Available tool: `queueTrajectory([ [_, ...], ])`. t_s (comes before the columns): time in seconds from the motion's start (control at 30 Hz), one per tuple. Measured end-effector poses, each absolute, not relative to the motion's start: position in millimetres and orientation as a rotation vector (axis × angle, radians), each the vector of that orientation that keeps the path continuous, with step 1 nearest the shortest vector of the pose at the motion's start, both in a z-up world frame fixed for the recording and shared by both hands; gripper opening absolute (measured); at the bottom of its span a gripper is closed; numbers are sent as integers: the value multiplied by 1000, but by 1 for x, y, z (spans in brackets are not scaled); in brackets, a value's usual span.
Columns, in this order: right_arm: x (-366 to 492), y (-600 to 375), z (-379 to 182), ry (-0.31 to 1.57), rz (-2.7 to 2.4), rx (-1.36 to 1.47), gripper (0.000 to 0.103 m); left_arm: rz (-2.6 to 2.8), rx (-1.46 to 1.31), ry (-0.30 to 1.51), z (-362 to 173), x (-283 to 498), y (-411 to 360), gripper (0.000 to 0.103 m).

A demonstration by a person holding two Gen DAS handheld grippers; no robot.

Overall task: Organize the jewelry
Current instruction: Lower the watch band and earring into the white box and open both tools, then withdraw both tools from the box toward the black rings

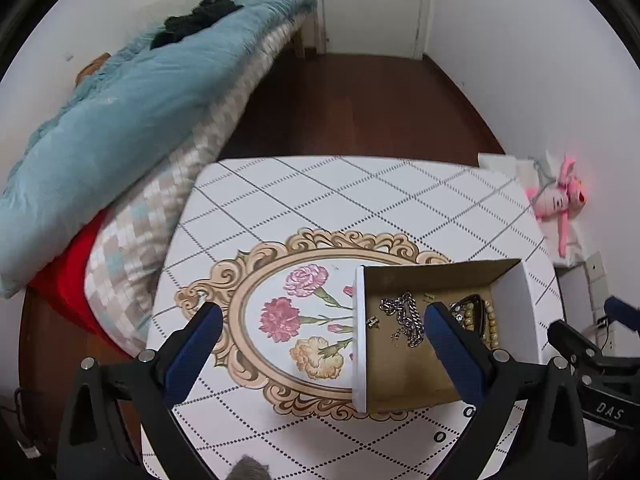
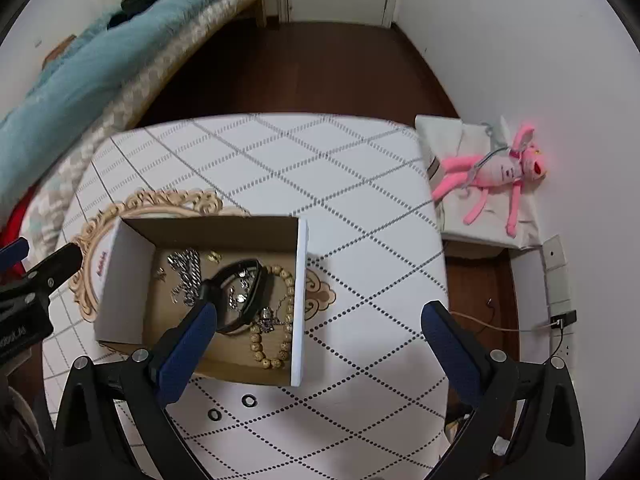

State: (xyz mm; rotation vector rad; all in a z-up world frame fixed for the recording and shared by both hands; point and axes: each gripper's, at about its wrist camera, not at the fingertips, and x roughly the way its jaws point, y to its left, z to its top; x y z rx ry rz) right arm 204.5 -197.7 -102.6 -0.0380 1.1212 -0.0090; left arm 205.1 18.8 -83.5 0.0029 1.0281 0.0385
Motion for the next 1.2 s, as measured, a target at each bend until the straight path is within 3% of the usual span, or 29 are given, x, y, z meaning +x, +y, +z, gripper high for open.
queueTrajectory([
  [0.13, 178, -200, -98, 1100, 2, 10, 103, 84, 13, 1039, -93, 171, 23, 103],
  [0.3, 140, -197, -140, 1153, 46, 98, 101, 134, 25, 1150, -150, 129, 29, 103],
  [0.37, 133, -194, -160, 1175, 63, 125, 78, 109, -11, 1202, -174, 120, 32, 103],
  [0.7, 119, -157, -212, 1173, 99, 55, 43, 137, -7, 1254, -220, 106, 44, 103],
  [0.83, 114, -145, -214, 1146, 59, -23, 12, 149, 21, 1247, -219, 106, 41, 103],
  [1.2, 89, -193, -191, 1135, 27, 125, 12, -38, 6, 1196, -193, 102, -30, 102],
])
